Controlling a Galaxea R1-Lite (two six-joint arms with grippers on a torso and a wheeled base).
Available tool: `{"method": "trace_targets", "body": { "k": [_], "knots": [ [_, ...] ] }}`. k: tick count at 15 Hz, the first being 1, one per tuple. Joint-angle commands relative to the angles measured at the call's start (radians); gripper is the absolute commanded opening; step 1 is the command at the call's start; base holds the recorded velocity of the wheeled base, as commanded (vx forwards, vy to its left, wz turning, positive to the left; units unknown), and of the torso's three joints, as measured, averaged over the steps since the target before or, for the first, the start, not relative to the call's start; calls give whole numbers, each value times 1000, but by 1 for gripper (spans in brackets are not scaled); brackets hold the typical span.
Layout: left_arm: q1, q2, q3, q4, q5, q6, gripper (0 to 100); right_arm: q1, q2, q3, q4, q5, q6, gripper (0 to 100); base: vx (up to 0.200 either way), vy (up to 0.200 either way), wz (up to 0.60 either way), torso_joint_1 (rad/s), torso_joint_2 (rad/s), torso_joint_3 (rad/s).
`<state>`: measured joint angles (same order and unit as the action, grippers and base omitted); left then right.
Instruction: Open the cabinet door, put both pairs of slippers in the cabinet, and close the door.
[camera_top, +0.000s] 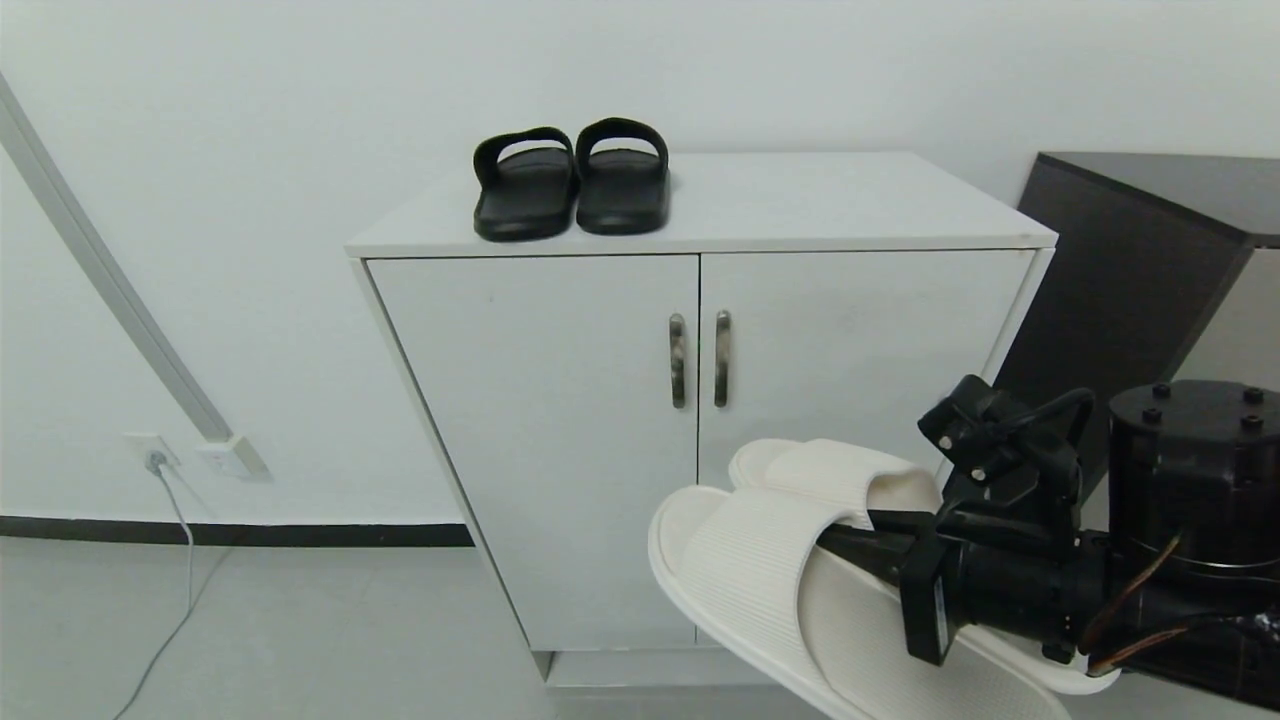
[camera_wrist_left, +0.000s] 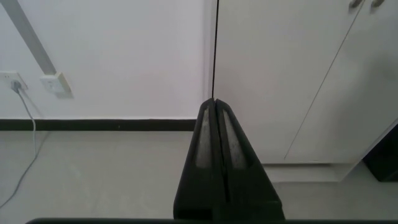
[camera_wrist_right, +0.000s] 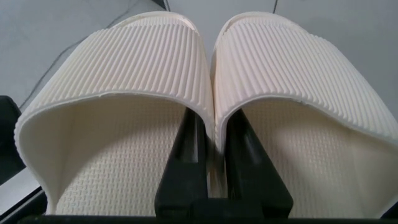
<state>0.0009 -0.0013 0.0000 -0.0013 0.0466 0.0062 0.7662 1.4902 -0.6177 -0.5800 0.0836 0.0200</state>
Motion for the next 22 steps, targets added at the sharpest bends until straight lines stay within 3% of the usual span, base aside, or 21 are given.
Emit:
{"method": "trace_targets", "body": {
  "k": [1, 10, 22],
  "knots": [
    [2, 1, 0, 0, -1, 0, 100, 1, -1, 21, -1, -1, -2, 0, 0, 0, 0, -129, 456, 349],
    [2, 1, 0, 0, -2, 8, 100, 2, -2, 44, -24, -2, -12, 0, 0, 0, 0, -52, 425, 361],
    [1, 3, -5, -2, -1, 9, 100, 2, -2, 67, -58, 1, -14, 0, 0, 0, 0, 1, 23, 21]
  ]
}}
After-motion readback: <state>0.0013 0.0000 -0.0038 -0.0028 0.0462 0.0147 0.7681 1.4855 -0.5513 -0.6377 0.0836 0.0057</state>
